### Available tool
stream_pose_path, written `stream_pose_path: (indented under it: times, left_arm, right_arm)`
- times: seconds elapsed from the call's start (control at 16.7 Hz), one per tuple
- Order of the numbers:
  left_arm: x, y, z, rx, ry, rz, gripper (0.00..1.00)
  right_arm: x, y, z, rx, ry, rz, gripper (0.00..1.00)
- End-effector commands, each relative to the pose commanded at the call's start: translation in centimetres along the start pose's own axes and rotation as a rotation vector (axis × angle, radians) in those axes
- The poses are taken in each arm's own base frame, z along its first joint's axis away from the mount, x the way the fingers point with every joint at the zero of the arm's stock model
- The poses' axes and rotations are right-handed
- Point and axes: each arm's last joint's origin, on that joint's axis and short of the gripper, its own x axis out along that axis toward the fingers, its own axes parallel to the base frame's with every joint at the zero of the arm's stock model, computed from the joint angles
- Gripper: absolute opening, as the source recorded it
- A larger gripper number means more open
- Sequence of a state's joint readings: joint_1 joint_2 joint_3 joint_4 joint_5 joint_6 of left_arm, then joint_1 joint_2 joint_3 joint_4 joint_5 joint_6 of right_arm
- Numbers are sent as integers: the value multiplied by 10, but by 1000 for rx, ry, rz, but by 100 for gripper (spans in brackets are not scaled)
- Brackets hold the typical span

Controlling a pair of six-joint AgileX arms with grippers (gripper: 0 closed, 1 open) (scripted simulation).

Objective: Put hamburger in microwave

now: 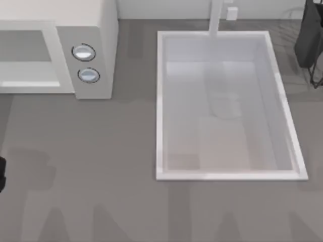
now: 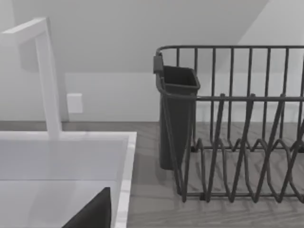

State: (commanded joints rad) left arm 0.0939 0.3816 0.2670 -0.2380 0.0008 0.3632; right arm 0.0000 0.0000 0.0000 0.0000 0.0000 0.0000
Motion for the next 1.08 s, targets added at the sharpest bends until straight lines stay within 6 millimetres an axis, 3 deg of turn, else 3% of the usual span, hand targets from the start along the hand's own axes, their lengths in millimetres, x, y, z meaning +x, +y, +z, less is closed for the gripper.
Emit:
stream_pose_path:
  times: [0.24, 0.54, 0.84, 1.08]
  left_arm:
    - [33, 20, 17, 292, 366, -142, 100]
    - [87, 50, 20, 560, 704, -458, 100]
    - [135, 77, 7, 709, 848, -771, 100]
    - [153, 89, 0, 752, 871, -889, 100]
  right_arm:
    - [0, 0, 0, 0, 0, 0, 100]
    - [0, 0, 0, 0, 0, 0, 100]
    - [0, 0, 0, 0, 0, 0, 100]
    - [0, 0, 0, 0, 0, 0, 100]
